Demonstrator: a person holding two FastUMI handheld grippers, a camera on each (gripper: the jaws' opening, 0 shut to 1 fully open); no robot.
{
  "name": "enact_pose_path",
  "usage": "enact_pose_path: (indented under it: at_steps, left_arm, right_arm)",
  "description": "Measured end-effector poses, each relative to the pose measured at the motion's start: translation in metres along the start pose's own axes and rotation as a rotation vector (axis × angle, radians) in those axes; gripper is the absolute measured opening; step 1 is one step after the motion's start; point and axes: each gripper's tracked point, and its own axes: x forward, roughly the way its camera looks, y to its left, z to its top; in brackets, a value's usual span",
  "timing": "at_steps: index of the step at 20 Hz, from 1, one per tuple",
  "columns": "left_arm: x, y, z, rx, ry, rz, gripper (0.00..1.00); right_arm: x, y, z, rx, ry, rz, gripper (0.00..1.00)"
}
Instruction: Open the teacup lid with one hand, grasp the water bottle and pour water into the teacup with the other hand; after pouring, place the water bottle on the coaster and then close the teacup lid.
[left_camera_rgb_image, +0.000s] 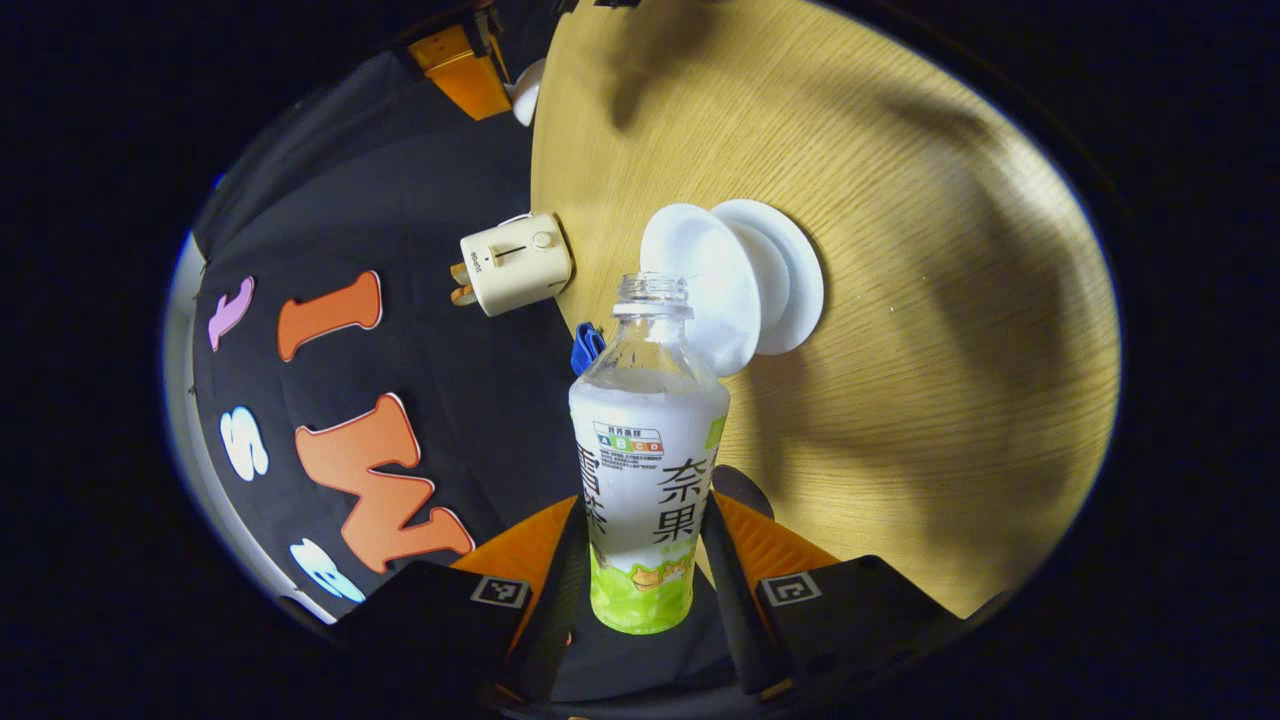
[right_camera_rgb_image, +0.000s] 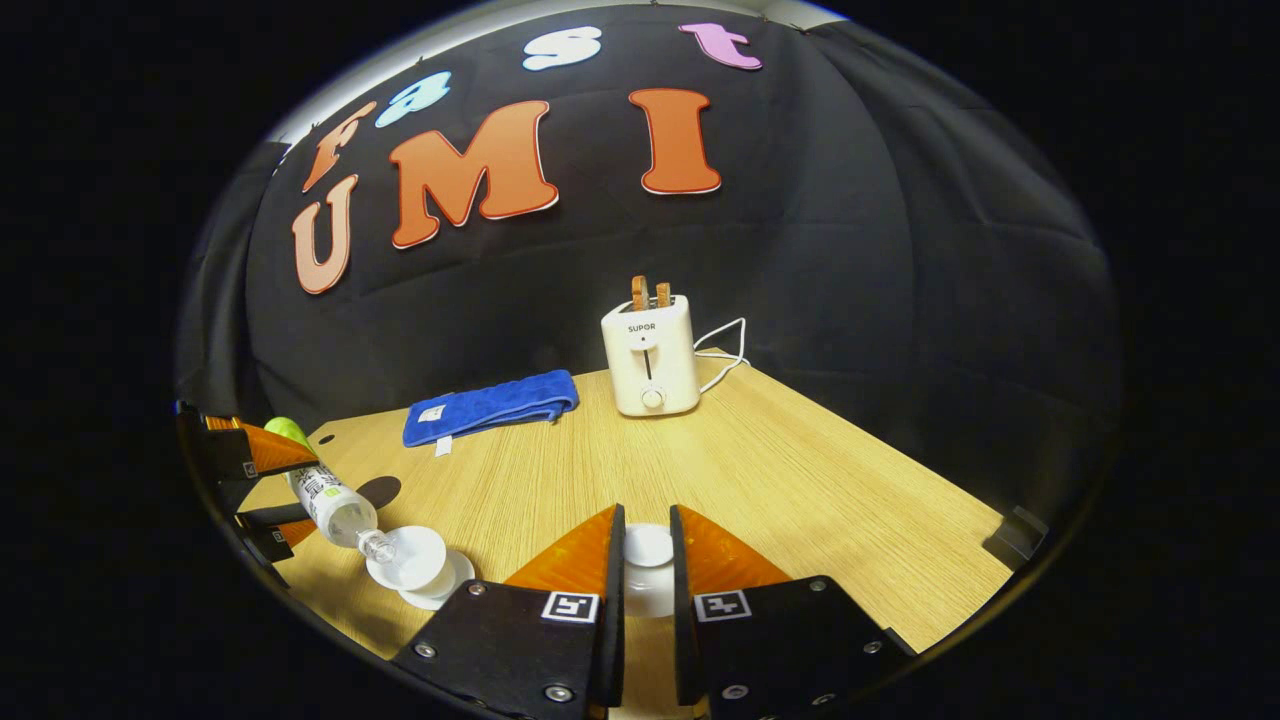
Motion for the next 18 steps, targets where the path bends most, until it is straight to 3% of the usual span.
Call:
enact_pose_path:
  at_steps: [2, 4, 6, 8, 9, 10, 12, 13, 14, 15, 16, 17, 18]
  left_arm:
    - [-0.003, 0.002, 0.001, -0.038, -0.006, 0.027, 0.69]
    - [-0.005, 0.000, 0.005, -0.098, -0.025, 0.043, 0.66]
    - [-0.008, -0.002, 0.005, -0.194, -0.033, 0.048, 0.69]
    - [-0.010, -0.005, 0.003, -0.297, -0.028, 0.051, 0.65]
    - [-0.011, -0.005, 0.002, -0.350, -0.030, 0.056, 0.69]
    - [-0.013, -0.006, 0.001, -0.407, -0.028, 0.057, 0.65]
    - [-0.017, -0.006, -0.004, -0.537, -0.032, 0.057, 0.65]
    - [-0.018, -0.005, -0.007, -0.609, -0.033, 0.063, 0.69]
    - [-0.018, -0.004, -0.012, -0.684, -0.034, 0.066, 0.65]
    - [-0.022, -0.003, -0.019, -0.767, -0.035, 0.067, 0.69]
    - [-0.025, -0.006, -0.025, -0.863, -0.036, 0.058, 0.64]
    - [-0.027, -0.006, -0.030, -0.961, -0.045, 0.044, 0.69]
    - [-0.029, -0.005, -0.036, -1.053, -0.052, 0.040, 0.65]
  right_arm:
    - [0.001, -0.002, -0.001, 0.001, 0.004, -0.003, 0.20]
    - [0.001, -0.003, -0.001, -0.001, 0.005, -0.008, 0.20]
    - [0.000, -0.001, 0.000, -0.002, 0.002, -0.004, 0.20]
    - [-0.001, 0.001, 0.000, -0.009, 0.002, 0.000, 0.20]
    - [-0.002, 0.001, 0.000, -0.009, 0.000, 0.001, 0.20]
    - [-0.002, 0.000, 0.001, -0.008, -0.002, 0.000, 0.20]
    - [-0.003, -0.002, 0.002, -0.007, -0.004, -0.006, 0.20]
    - [-0.002, -0.004, 0.002, -0.004, -0.004, -0.009, 0.20]
    - [-0.003, -0.005, 0.002, -0.002, -0.003, -0.011, 0.20]
    - [-0.002, -0.006, 0.002, 0.000, -0.003, -0.015, 0.20]
    - [-0.002, -0.007, 0.001, 0.001, -0.001, -0.018, 0.20]
    - [-0.002, -0.008, 0.000, 0.000, 0.001, -0.023, 0.20]
    - [-0.001, -0.009, 0.000, -0.002, 0.002, -0.026, 0.20]
